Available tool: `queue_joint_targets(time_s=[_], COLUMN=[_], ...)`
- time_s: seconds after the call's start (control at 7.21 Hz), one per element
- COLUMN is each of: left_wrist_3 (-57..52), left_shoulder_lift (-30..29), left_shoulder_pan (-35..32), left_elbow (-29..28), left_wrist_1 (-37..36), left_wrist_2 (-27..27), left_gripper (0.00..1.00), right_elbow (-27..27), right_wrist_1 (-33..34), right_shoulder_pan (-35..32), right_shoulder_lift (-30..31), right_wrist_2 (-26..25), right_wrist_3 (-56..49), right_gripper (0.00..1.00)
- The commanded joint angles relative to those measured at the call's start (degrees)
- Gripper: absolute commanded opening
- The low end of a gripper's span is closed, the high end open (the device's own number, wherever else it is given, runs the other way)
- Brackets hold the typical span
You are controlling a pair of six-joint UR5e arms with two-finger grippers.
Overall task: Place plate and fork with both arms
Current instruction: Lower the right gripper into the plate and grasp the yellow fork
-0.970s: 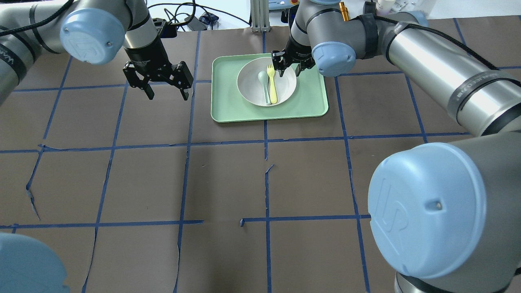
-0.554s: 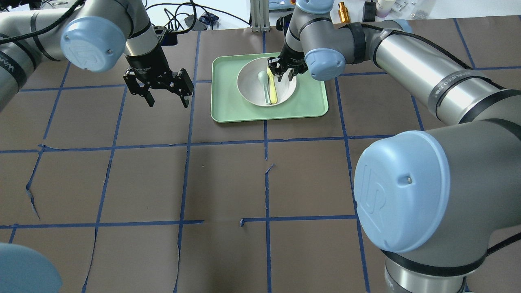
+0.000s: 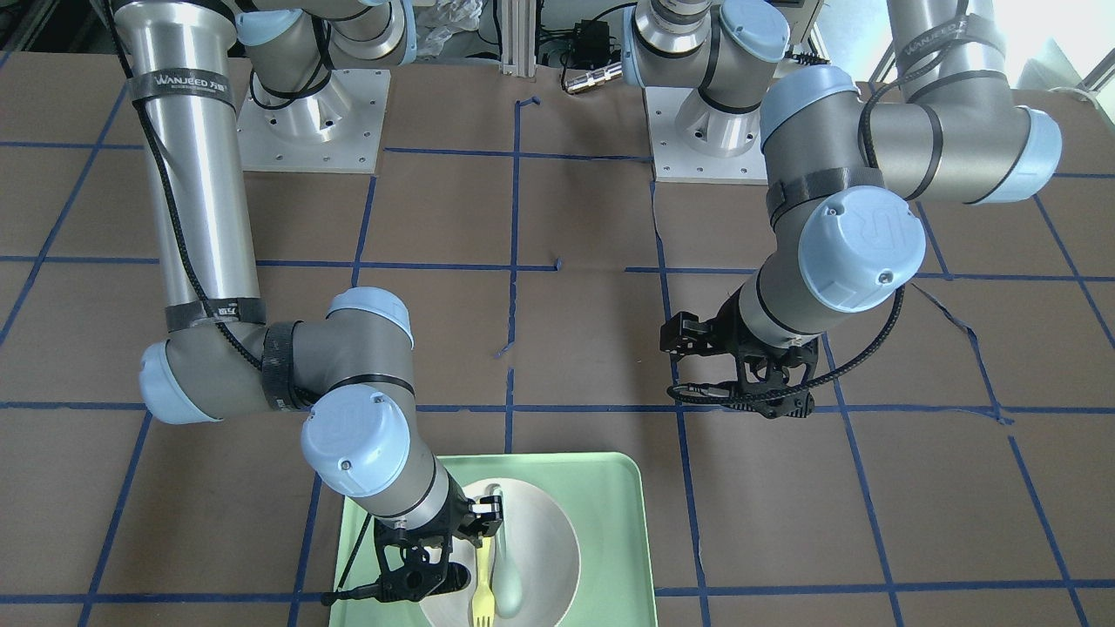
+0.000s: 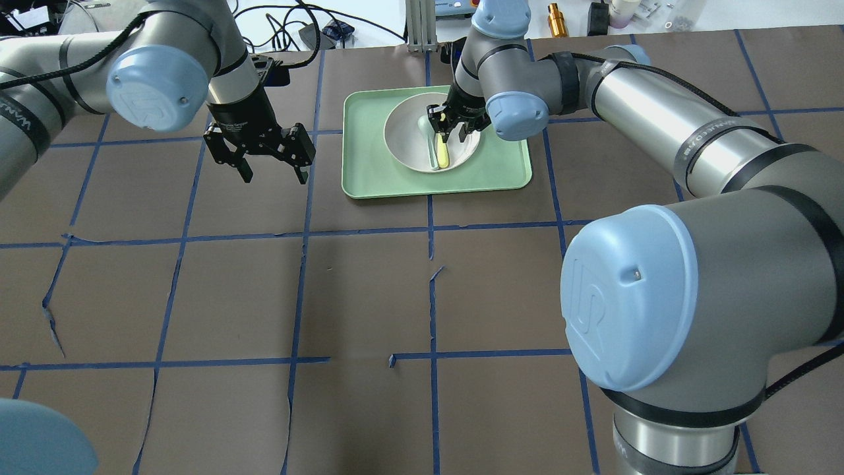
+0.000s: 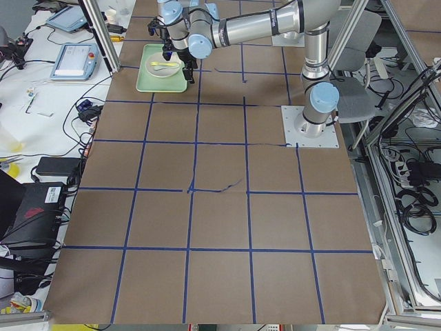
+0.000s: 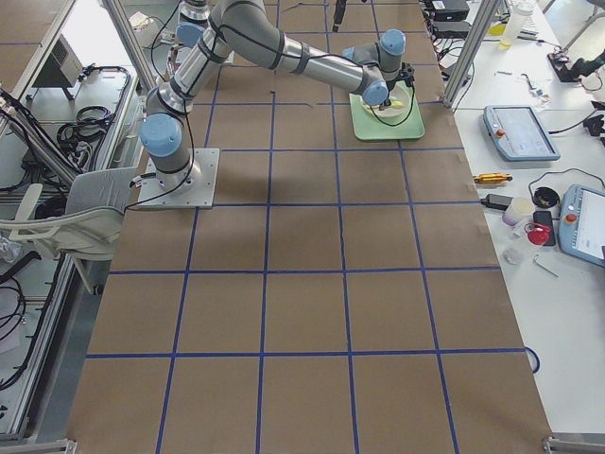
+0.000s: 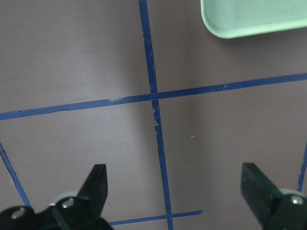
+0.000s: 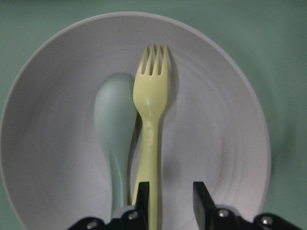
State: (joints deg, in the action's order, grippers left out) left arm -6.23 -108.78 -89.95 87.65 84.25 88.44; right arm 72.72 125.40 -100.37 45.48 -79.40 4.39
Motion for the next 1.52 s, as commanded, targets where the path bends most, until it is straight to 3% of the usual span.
queue_joint_targets(time_s=[0.0,0.69,0.83,0.97,1.11,1.39], left_wrist_3=[0.07,-2.73,-2.74,-2.74,-2.74,-2.83], left_shoulder_lift=[0.32,0.50,0.50,0.59,0.68,0.85], left_shoulder_pan=[0.03,1.88,1.88,1.88,1.97,2.23], left_elbow=[0.07,0.16,0.16,0.16,0.07,0.07], left_wrist_1=[0.04,0.13,0.13,0.13,0.13,0.13], left_wrist_2=[0.24,0.07,0.15,0.16,0.24,0.24], left_gripper=[1.00,1.00,1.00,1.00,1.00,1.00], right_elbow=[-1.43,-2.05,-2.05,-1.97,-1.96,-1.96], right_wrist_1=[0.02,0.11,0.11,0.02,0.02,0.02], right_shoulder_pan=[-0.61,-0.79,-0.79,-0.79,-0.79,-1.23], right_shoulder_lift=[-1.44,-2.41,-2.41,-2.41,-2.41,-2.41], right_wrist_2=[0.12,0.12,0.12,0.12,0.21,0.13], right_wrist_3=[0.17,0.18,0.18,0.18,0.18,-0.09], right_gripper=[0.43,0.46,0.44,0.32,0.31,0.45])
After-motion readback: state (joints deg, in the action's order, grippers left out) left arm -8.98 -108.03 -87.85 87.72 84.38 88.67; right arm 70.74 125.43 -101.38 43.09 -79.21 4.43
